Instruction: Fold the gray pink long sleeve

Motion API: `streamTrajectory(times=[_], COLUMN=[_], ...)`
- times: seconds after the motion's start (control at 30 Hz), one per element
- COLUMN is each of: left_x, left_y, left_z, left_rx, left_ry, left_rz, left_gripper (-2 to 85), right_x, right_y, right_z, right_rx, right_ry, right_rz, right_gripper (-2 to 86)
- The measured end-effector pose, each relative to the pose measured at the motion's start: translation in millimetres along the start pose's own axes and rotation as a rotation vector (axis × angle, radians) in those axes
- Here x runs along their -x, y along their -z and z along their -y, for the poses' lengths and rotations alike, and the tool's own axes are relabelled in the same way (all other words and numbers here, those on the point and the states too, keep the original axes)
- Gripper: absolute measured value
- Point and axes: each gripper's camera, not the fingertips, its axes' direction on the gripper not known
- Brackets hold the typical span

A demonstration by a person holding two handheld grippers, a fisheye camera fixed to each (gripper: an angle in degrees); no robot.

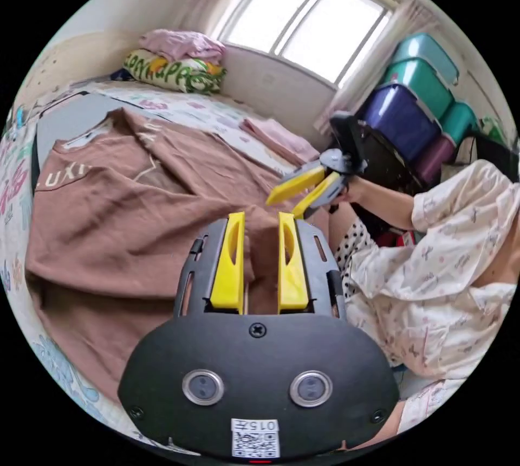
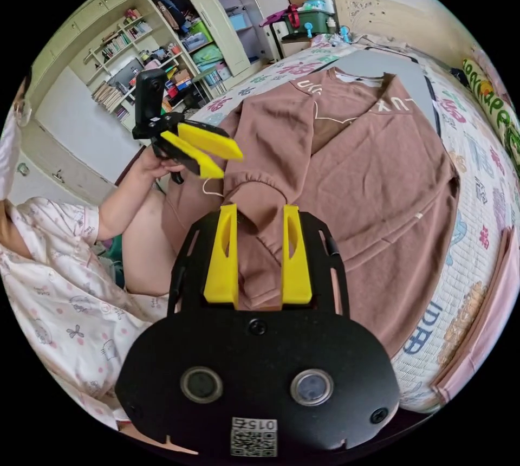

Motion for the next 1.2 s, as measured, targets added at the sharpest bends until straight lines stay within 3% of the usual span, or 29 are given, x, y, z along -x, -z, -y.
streamTrajectory(times=[0.2,0.43,0.6,0.77,1.2], left_x=[-64.3,-114.3,-135.1,-158.6,-162.7], left_y=[-31.5,-37.6,-42.6,-33.0,-23.8], left_z=[3.9,-1.4,6.2,14.6,7.1], left_rx=[0.201,0.064,0.076,0.111,0.134], left_ry=[0.019,0.206,0.255,0.214,0.197], left_rz=[0.137,0.384,0.522,0.537,0.453], left_gripper=[11.2,10.8,5.1,0.1,0.2], right_x=[30.6,25.0,19.0,15.6,15.9], right_y=[4.8,-6.5,-11.0,6.1,21.3], right_z=[-42.7,-54.7,-56.1,-63.4,-76.8], right_rx=[-0.064,-0.128,-0.068,-0.082,-0.090], right_ry=[0.081,-0.006,-0.063,-0.097,-0.101], right_rz=[-0.027,-0.056,-0.076,-0.037,-0.004], right_gripper=[12.9,10.2,2.5,0.4,2.2])
